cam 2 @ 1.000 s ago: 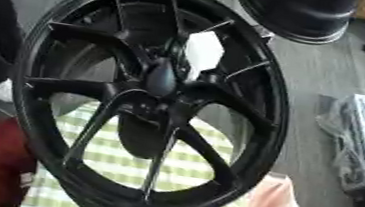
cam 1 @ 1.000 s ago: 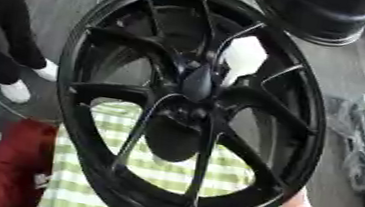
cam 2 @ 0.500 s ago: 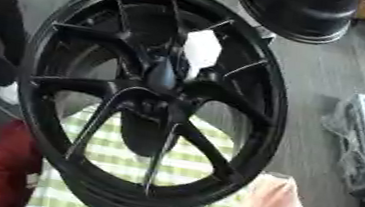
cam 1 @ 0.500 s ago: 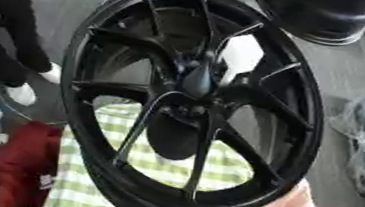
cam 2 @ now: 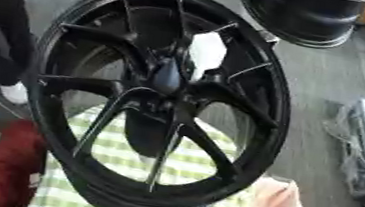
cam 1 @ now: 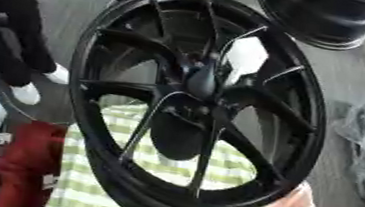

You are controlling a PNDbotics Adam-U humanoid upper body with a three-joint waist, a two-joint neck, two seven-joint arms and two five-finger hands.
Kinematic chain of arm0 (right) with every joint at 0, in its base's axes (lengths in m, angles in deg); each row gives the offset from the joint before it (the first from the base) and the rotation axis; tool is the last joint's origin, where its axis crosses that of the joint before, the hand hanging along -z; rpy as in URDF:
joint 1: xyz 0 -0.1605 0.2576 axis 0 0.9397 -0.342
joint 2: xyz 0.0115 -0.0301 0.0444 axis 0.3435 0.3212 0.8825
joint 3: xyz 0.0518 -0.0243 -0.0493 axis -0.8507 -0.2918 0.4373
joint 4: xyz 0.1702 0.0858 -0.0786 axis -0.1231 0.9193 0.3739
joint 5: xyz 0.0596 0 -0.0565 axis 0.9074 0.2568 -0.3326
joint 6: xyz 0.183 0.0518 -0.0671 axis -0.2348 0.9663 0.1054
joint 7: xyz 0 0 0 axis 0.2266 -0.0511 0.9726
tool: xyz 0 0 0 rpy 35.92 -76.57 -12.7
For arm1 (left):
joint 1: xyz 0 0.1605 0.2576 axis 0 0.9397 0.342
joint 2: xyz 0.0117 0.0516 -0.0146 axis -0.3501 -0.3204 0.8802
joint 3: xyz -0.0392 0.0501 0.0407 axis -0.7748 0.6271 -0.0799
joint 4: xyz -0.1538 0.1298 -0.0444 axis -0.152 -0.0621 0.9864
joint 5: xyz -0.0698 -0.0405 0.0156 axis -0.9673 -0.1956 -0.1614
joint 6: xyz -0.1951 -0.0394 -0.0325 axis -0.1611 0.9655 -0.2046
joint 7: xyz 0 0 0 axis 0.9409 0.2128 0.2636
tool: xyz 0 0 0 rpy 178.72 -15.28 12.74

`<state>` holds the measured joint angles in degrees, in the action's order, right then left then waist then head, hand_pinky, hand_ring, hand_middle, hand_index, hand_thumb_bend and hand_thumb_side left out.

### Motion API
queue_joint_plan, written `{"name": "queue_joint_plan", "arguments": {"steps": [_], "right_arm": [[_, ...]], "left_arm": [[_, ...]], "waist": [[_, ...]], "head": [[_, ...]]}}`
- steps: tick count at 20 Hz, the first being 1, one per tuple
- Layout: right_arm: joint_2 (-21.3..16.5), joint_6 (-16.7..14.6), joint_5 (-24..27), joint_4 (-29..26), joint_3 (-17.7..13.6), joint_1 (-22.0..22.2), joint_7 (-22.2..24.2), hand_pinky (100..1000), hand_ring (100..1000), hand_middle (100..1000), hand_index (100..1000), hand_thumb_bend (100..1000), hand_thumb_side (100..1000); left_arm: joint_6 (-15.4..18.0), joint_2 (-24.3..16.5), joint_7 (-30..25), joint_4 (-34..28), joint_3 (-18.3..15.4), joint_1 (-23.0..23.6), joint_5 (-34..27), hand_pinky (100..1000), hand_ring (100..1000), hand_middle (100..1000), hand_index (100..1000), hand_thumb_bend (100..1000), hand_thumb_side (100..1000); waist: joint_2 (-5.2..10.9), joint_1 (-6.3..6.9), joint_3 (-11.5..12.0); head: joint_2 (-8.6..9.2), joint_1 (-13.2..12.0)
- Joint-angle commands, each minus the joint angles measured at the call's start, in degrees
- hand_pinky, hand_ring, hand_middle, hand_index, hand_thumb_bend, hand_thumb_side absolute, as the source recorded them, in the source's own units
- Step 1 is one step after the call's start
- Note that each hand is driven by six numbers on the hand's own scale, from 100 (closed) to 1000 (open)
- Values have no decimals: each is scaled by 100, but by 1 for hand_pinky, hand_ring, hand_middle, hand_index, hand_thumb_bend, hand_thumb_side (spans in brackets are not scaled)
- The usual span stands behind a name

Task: Pull the pin out of the wheel hub.

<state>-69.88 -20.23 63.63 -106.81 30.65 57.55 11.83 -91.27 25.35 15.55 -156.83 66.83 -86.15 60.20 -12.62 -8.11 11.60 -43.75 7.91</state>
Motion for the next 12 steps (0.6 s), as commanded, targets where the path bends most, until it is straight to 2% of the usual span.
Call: {"name": "queue_joint_plan", "arguments": {"steps": [1, 7, 12], "right_arm": [[-168, 128, -180, -67, 160, -342, 242, 1000, 830, 813, 890, 100, 418], [-96, 114, -704, -67, 580, -1188, 776, 976, 851, 827, 890, 100, 193], [-72, -181, -1170, -67, 907, -1494, 1242, 957, 850, 817, 889, 100, 118]], "left_arm": [[18, -206, 45, -107, -87, -5, -10, 626, 643, 794, 797, 137, 815], [52, -173, 183, -48, -195, 144, -164, 625, 643, 794, 796, 153, 826], [81, -203, 280, 24, -273, 249, -258, 625, 642, 793, 795, 161, 835]], "waist": [[136, 16, 15], [218, -21, 0], [262, -63, 13]], "head": [[-36, 79], [-36, 90], [-36, 65]]}}
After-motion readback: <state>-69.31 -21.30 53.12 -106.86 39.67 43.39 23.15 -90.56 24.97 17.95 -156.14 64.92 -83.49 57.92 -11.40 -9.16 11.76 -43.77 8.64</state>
